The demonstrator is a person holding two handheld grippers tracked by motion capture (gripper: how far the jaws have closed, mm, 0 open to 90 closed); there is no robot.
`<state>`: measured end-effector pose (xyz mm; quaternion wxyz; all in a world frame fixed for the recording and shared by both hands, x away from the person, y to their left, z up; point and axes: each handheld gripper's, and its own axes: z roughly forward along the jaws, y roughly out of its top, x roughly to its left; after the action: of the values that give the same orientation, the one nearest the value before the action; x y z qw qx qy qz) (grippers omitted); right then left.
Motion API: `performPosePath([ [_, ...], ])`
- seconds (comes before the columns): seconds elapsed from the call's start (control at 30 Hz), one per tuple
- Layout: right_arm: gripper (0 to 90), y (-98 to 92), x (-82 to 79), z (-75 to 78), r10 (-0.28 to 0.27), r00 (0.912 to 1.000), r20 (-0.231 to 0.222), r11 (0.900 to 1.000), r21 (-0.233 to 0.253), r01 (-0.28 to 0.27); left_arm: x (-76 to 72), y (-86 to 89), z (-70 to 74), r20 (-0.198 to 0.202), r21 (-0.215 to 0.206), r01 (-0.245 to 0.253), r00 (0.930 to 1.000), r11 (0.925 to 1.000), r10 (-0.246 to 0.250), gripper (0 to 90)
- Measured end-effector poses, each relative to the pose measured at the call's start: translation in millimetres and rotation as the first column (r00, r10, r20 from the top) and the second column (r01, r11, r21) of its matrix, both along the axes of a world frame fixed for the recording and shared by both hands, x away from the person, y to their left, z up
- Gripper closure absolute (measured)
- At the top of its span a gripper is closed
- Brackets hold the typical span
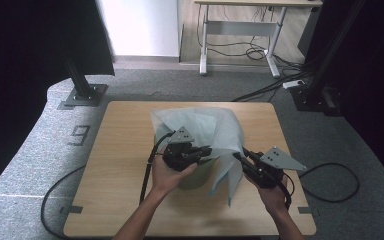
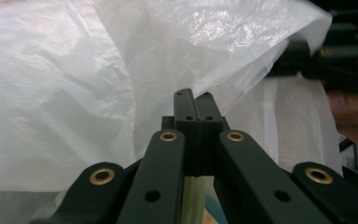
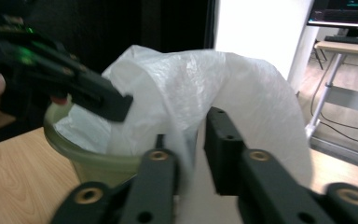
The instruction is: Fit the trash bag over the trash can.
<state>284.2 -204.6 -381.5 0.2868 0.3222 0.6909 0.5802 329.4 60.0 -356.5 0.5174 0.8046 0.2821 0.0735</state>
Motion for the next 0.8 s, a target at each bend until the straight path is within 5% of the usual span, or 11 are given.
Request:
performPosePath([
  [0.17,50.5,-1.2,-12.0,-14.5,-0.060,0.9977,-0.031,0.998,0.003,0.060,1.7,8.7,-0.5,0.006,-0.029,-0.038,0.9993,0.9989,0.038,89.7],
  [0.37,36.1,0.0,-21.7,-41.0,-0.088,0.9910,-0.101,0.996,0.013,0.090,2.6,13.5,-1.7,0.006,-0.037,-0.060,0.9981,0.9975,0.061,89.8],
  [0.6,29.1,11.2,-33.6,-62.8,-0.105,0.9794,-0.173,0.992,0.048,0.115,5.2,15.5,-2.0,-0.002,-0.048,-0.081,0.9967,0.9956,0.081,89.8],
  [0.8,27.2,24.7,-28.7,-76.9,-0.112,0.9768,-0.183,0.992,0.043,0.121,4.3,15.3,-1.7,-0.003,-0.050,-0.081,0.9967,0.9954,0.081,89.8],
])
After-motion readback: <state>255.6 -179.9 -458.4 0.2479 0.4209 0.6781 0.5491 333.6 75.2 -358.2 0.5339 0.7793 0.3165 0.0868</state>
